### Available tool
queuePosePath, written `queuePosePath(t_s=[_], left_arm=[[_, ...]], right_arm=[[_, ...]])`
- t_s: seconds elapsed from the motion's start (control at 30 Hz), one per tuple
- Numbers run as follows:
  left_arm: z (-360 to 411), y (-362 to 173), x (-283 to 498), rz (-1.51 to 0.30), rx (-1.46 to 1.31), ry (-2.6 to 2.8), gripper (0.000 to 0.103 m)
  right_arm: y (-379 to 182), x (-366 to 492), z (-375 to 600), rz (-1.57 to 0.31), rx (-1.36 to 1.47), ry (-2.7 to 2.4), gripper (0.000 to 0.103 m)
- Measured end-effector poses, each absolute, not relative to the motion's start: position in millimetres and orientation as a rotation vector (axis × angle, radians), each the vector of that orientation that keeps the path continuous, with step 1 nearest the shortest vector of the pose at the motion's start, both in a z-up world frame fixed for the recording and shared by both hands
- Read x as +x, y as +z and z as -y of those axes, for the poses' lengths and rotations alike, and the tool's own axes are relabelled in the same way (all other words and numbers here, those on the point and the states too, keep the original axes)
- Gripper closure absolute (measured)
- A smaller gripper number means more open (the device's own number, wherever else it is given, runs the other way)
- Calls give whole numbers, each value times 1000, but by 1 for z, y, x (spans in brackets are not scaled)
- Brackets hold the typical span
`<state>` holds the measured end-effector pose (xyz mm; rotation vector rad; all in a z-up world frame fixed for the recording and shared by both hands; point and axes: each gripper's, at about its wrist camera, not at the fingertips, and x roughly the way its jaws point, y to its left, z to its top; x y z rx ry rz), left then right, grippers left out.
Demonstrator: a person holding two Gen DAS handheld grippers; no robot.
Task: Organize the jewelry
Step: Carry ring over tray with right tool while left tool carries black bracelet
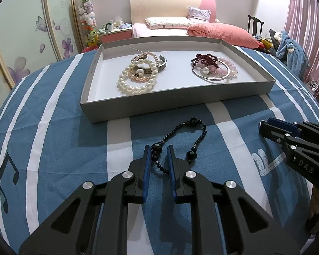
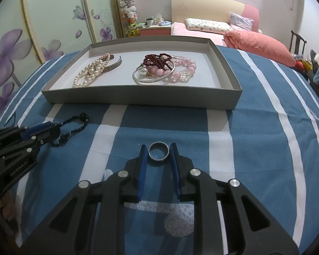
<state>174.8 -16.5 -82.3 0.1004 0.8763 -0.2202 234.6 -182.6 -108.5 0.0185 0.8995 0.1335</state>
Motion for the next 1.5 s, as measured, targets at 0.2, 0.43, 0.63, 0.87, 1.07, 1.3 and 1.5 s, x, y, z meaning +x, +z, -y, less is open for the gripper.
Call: queuePosePath(t_s=[0.2, 0.43, 0.63, 0.87, 1.07, 1.3, 1.5], left_arm=[[-3, -79, 163, -859, -8, -247, 94], [-10, -44, 135, -695, -62, -273, 95], [0, -17, 115, -551, -42, -266, 97], [7, -2, 105, -457, -27, -237, 97], [6, 7, 97, -403, -16, -204, 97], [12, 15, 91, -353, 9, -165, 97], [14, 19, 95, -342, 8, -147, 97]], right_arm=[[-106, 226, 200, -902, 186, 163, 82], [-71, 203, 199, -718, 209, 165, 82], [-36, 182, 183, -539, 158, 172, 82], [-14, 168, 167, -417, 93, 162, 82], [-4, 160, 167, -348, 70, 142, 82], [1, 157, 168, -287, 64, 118, 82], [4, 163, 168, -257, 59, 93, 82]])
